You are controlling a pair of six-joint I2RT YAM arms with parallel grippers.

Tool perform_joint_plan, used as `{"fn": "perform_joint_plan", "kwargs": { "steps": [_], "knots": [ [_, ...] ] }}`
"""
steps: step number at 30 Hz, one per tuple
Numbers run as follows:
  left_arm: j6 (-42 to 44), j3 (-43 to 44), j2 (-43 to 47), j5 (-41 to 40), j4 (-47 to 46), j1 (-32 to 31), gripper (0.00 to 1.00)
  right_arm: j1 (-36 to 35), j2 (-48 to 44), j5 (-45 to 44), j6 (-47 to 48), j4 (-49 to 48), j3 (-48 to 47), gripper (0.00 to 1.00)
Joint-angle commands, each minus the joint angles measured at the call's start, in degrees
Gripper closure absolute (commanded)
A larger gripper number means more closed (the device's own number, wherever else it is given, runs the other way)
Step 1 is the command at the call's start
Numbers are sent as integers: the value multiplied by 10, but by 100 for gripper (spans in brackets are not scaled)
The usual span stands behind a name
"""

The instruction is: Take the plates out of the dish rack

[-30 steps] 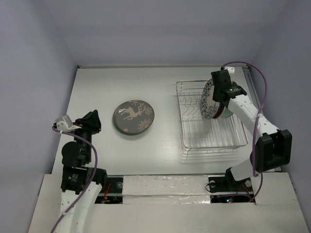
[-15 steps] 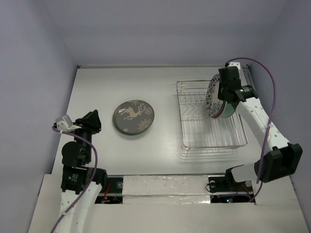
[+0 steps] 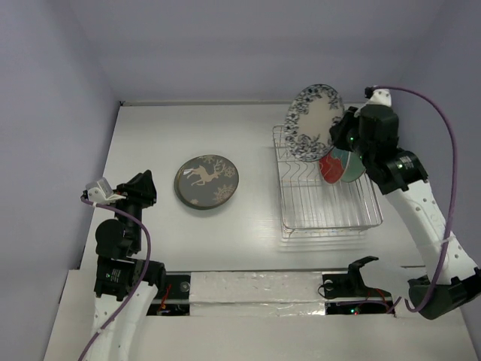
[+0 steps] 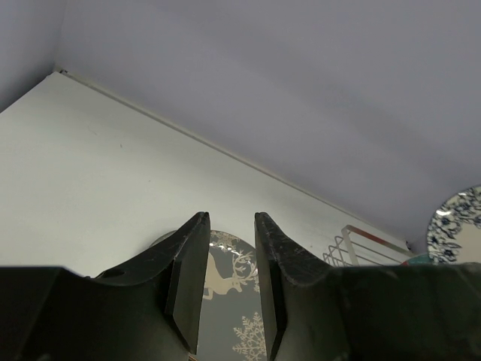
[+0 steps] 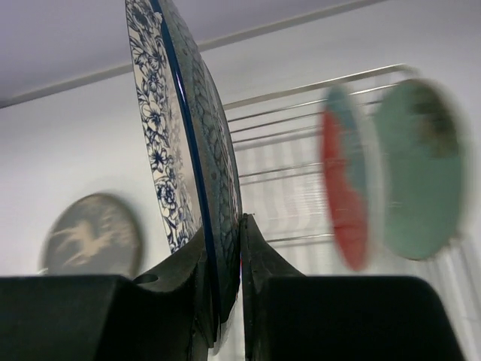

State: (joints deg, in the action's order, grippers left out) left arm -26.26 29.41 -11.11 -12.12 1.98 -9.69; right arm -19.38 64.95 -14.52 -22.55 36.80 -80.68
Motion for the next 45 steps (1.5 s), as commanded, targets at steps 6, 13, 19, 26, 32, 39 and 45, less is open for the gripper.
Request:
{"fn": "perform_joint_plan", "kwargs": {
  "steps": [6, 13, 19, 26, 32, 39, 45],
  "knots": [
    [0, 11, -17, 3, -25, -3, 71, -192, 88, 121, -221, -361, 94, 100],
    [-1, 11, -18, 3, -23, -3, 70, -271, 244, 133, -313, -528, 79, 100],
    [0, 12, -15, 3, -23, -3, 70, -290, 321, 121, -362, -572, 91, 100],
    [0, 11, -15, 3, -23, -3, 69, -295, 367, 107, -391, -594, 122, 100],
    [-1, 11, -15, 3, -24, -3, 69, -295, 389, 97, -395, -586, 127, 95],
    [0, 11, -15, 3, -24, -3, 69, -295, 393, 84, -390, -561, 135, 78],
    [0, 11, -15, 3, -26, -3, 69, -295, 397, 72, -356, -490, 130, 54]
  ]
}}
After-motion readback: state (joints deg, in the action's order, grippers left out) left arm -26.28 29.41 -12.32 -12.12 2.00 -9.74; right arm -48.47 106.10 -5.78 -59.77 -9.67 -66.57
